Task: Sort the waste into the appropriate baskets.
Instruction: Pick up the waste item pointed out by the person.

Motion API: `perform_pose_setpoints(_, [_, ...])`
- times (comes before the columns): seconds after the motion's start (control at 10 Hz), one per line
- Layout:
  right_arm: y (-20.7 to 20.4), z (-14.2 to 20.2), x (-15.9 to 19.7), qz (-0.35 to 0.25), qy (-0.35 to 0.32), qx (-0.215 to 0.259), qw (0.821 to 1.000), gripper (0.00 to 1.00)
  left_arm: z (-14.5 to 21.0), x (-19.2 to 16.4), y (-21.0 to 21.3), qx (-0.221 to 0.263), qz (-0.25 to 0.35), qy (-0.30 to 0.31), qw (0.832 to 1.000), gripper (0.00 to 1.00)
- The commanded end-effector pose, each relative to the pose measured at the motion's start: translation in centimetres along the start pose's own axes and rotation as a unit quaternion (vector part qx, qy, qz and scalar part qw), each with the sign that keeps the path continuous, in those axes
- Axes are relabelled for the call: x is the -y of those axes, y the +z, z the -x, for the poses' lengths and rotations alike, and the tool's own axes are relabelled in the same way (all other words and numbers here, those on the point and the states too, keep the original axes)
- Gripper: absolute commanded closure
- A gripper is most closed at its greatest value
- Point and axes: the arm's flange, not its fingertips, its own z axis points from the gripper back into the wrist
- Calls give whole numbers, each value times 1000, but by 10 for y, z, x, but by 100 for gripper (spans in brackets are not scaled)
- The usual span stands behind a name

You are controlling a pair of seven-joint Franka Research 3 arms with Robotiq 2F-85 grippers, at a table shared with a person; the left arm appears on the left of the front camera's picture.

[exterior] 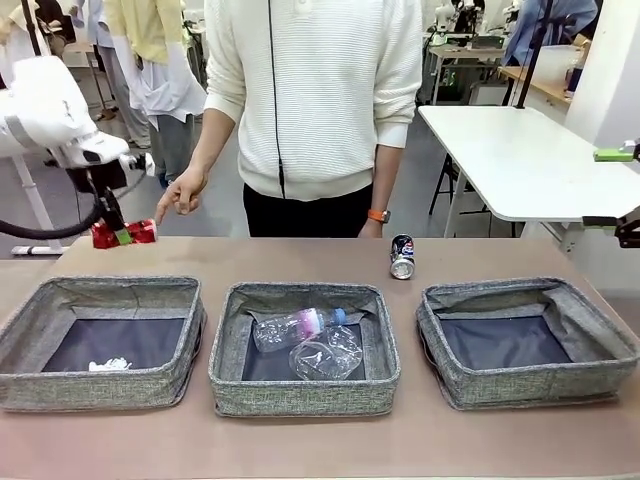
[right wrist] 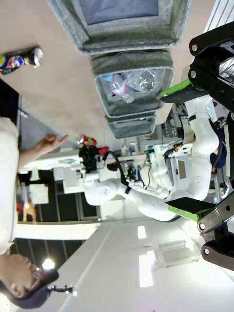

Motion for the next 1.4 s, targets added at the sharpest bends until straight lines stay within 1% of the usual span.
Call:
perform_pose_setpoints(0.0, [3,1,-3,0,1,-3,1000,0,18,59,58,-14,3,35,999,100])
perform_pose_setpoints(0.1, [3,1,-3,0,1,-3,1000,0,28,91,83,-2,29,15,999,100])
perform_pose_setpoints(0.2, [3,1,-3,0,1,-3,1000,0,36,132,108,27,67,5,997,100])
perform_pose_setpoints(0.3, [3,1,-3,0,1,-3,1000,0,44,166,125,65,118,12,991,100])
perform_pose_setpoints(0.4, [3,1,-3,0,1,-3,1000,0,52,194,135,89,135,14,987,100])
perform_pose_setpoints(0.5, [3,1,-3,0,1,-3,1000,0,62,218,133,87,116,-9,989,100])
perform_pose_setpoints(0.6, [3,1,-3,0,1,-3,1000,0,73,244,117,51,93,-76,991,100])
perform_pose_setpoints(0.7, [3,1,-3,0,1,-3,1000,0,78,252,109,55,93,-88,990,100])
perform_pose_setpoints(0.8, [3,1,-3,0,1,-3,1000,0,80,233,100,60,83,-57,993,100])
perform_pose_setpoints(0.9, [3,1,-3,0,1,-3,1000,0,67,247,127,59,119,-56,990,100])
perform_pose_setpoints(1.3, [3,1,-3,0,1,-3,1000,0,67,247,127,59,119,-56,990,100])
